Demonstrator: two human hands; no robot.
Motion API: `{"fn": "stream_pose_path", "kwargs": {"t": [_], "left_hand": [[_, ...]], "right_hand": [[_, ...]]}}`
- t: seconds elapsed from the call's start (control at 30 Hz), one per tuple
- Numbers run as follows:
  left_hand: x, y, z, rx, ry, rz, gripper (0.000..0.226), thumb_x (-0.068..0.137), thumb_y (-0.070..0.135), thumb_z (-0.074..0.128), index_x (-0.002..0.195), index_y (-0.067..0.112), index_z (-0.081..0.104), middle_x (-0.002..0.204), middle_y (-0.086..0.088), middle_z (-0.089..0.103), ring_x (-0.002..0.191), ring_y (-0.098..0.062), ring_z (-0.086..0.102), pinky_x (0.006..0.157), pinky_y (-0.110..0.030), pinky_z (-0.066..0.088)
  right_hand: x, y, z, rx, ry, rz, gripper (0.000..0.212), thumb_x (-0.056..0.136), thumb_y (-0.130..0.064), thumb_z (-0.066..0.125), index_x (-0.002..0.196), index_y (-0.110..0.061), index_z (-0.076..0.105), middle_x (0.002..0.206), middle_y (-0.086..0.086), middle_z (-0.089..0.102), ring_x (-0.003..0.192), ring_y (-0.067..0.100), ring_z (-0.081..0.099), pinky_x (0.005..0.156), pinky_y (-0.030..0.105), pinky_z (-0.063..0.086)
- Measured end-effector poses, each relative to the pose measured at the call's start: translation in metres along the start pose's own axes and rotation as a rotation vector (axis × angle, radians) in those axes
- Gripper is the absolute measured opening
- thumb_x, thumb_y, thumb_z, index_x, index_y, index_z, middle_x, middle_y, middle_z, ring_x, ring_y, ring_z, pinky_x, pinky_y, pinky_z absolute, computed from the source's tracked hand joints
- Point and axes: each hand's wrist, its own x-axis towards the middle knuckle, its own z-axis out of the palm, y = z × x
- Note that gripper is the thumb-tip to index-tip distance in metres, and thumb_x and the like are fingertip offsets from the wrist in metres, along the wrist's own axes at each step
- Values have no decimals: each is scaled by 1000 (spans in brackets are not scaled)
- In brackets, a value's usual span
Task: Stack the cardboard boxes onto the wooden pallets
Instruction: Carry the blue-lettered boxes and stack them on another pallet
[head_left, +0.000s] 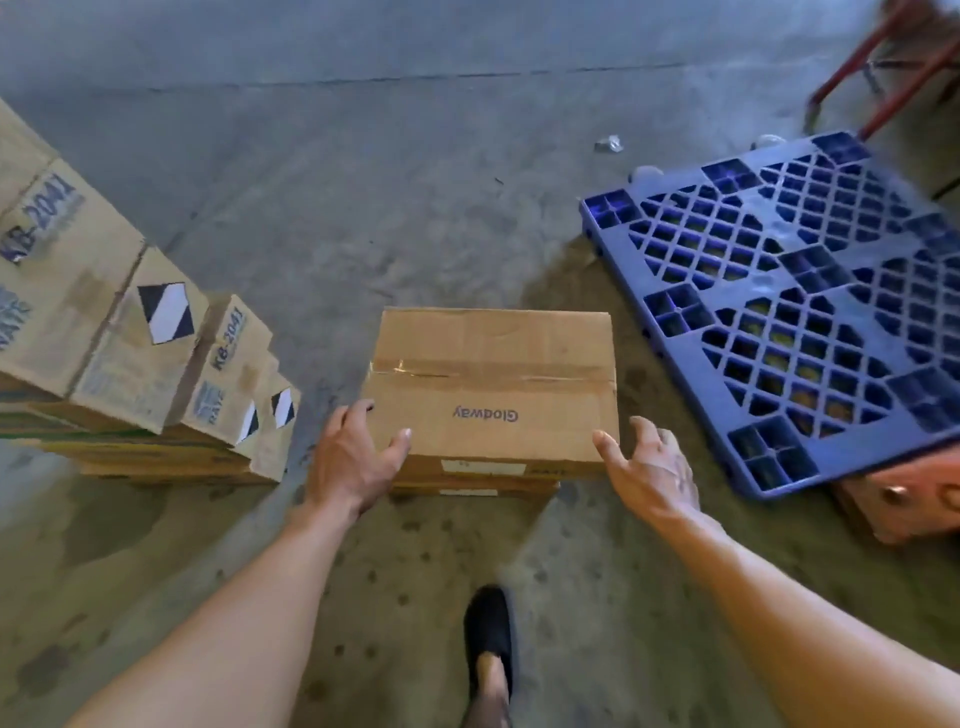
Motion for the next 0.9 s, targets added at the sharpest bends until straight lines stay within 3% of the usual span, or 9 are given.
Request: {"fn": "stream_pose_path", "kwargs": {"t": [0.23,0.4,0.53,0.63,0.77,0.9], "left_hand": [[83,-63,73,11,-68,-125,83,87,45,72,149,3,37,147,-20,39,134,-38,42,112,-45,36],[119,-107,110,-19,0,-150,104,83,54,75,154,0,22,155,-24,24,141,-41,32,114,-49,34],[144,-139,125,-91,-8,-198,128,68,65,81,156,0,16,158,-26,23,149,-39,20,121,-50,25],[155,-158,132,-169,-61,-267,139,58,77,81,158,5,16,161,-21,25,150,-33,23,123,-47,23],[153,-164,136,-290,-150,-284,115,50,87,74,136,13,55,131,-9,64,119,-27,62,106,-43,47],[142,-150,125,-289,-106,-207,100,63,76,76,138,14,54,127,-8,64,109,-22,59,98,-34,47]], "right_hand": [[69,18,74,-11,-25,171,80,96,-60,51,158,-16,23,158,13,32,141,35,38,113,45,32],[111,42,105,81,-14,221,96,91,-63,58,161,-17,11,165,10,23,150,29,27,121,42,25],[130,60,122,204,-2,257,114,80,-60,75,161,-20,6,161,8,32,148,26,31,120,40,27],[135,71,131,329,21,292,120,70,-65,80,161,-24,13,155,3,41,143,21,39,119,34,29],[133,77,137,372,-23,259,109,57,-85,71,151,-42,35,139,-6,59,128,19,55,113,42,42],[130,71,126,446,5,229,91,80,-62,73,156,-33,31,137,-12,48,126,9,45,110,27,34]]}}
